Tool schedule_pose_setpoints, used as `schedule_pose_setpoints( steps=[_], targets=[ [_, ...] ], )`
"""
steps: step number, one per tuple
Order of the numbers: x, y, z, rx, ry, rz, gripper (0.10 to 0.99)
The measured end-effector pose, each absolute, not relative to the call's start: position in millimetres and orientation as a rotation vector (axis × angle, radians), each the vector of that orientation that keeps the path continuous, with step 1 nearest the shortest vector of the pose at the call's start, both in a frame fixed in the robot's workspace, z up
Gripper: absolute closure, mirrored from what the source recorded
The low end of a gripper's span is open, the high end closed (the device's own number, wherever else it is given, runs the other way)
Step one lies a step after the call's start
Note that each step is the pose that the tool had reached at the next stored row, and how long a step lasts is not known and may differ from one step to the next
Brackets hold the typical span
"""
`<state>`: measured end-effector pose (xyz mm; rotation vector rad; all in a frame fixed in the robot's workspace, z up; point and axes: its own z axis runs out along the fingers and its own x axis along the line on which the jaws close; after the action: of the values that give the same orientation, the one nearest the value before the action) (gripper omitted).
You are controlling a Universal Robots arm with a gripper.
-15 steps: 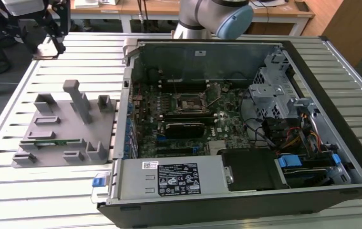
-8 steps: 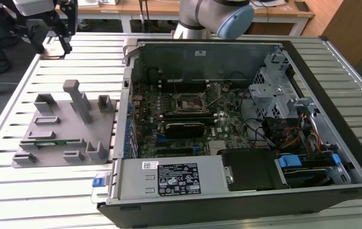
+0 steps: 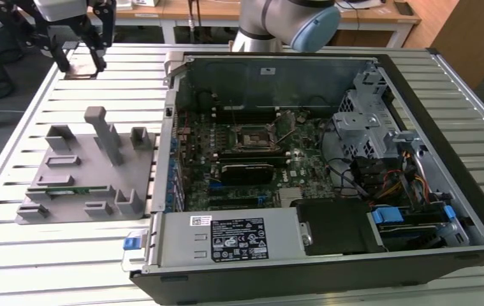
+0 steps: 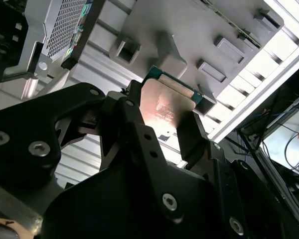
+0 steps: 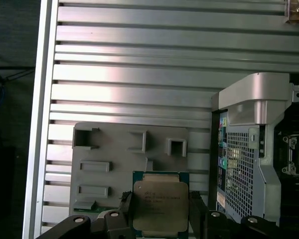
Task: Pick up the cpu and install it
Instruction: 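Pick up the cpu and move it towards the insertion slot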
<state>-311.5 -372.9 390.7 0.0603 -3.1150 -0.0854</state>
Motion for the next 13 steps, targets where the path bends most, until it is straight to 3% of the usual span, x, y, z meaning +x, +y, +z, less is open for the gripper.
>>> schedule_pose_setpoints(
  steps=[13],
  targets=[
    [-293,-373,391,0.060,-3.115,-0.085,0.553]
  ],
)
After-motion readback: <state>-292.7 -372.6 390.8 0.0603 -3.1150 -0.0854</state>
